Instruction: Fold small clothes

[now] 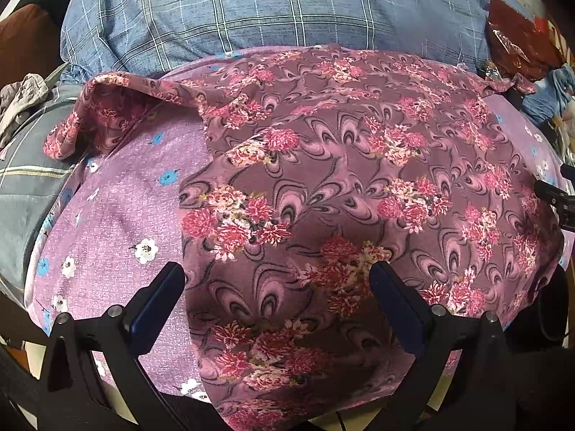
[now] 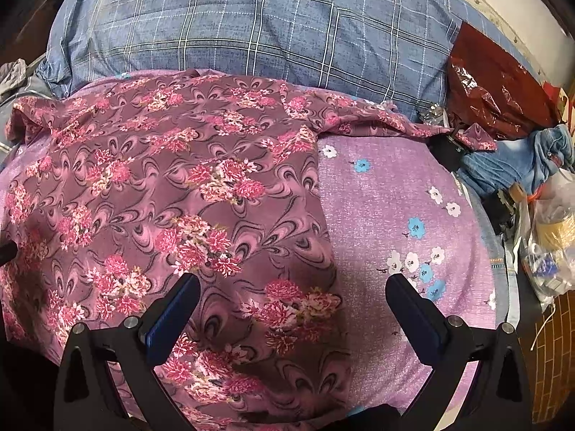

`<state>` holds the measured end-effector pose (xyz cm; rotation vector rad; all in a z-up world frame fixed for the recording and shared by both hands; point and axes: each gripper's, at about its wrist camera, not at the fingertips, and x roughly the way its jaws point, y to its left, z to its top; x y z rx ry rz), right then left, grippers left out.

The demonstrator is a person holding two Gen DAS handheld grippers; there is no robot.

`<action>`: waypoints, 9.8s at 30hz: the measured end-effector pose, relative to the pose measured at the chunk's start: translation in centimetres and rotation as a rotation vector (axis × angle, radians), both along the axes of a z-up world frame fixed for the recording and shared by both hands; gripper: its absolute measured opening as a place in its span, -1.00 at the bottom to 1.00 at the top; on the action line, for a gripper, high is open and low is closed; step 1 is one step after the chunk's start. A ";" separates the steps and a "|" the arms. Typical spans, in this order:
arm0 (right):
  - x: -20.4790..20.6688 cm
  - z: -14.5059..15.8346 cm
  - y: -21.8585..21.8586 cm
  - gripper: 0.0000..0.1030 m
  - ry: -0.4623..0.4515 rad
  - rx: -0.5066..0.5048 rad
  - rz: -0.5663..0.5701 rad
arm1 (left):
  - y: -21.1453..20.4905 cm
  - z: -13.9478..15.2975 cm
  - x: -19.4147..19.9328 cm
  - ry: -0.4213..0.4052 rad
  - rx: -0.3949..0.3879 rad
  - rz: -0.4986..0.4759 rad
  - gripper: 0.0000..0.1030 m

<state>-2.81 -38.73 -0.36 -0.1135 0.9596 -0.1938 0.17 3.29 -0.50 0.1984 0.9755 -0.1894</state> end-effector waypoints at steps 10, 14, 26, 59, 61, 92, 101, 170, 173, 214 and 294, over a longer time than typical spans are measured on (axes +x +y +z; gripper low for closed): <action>0.2 -0.1 0.5 0.99 0.006 -0.016 0.020 | -0.2 0.1 -0.1 0.006 0.003 -0.011 1.00; -0.2 -0.2 0.4 0.99 0.003 -0.020 0.027 | -0.6 0.2 -0.2 0.010 0.013 -0.019 1.00; -1.8 -0.2 -1.0 0.99 -0.025 0.020 0.016 | -1.4 0.5 -0.7 0.024 0.036 -0.024 1.00; -3.9 -4.2 -8.9 -0.91 0.130 0.459 -0.010 | 7.2 -4.5 1.9 0.376 -0.250 0.163 -0.93; -3.4 -5.4 -9.2 -0.86 0.171 0.479 -0.035 | 7.3 -2.8 1.9 0.338 -0.255 0.122 -0.92; 18.9 2.8 -38.6 -0.79 -0.345 0.431 -0.711 | -6.4 -1.2 22.8 0.165 -0.334 -0.040 0.10; 22.7 8.4 -25.9 -0.79 -0.393 0.363 -0.393 | -3.7 -1.5 23.7 0.207 -0.423 0.002 0.11; 24.3 2.2 3.9 -0.61 -0.155 0.546 0.059 | 0.9 -1.5 25.8 0.218 -0.357 0.197 0.01; 25.6 1.3 8.7 -0.62 -0.101 0.533 0.136 | 0.5 -1.9 25.5 0.196 -0.317 0.191 0.00; 24.7 -4.9 15.2 -0.23 -0.099 0.445 0.241 | 24.7 2.0 24.0 -0.063 -0.689 0.756 -0.87; 27.0 -2.7 8.5 -0.99 -0.086 0.511 0.019 | 12.9 3.1 25.7 0.167 -0.498 0.403 0.41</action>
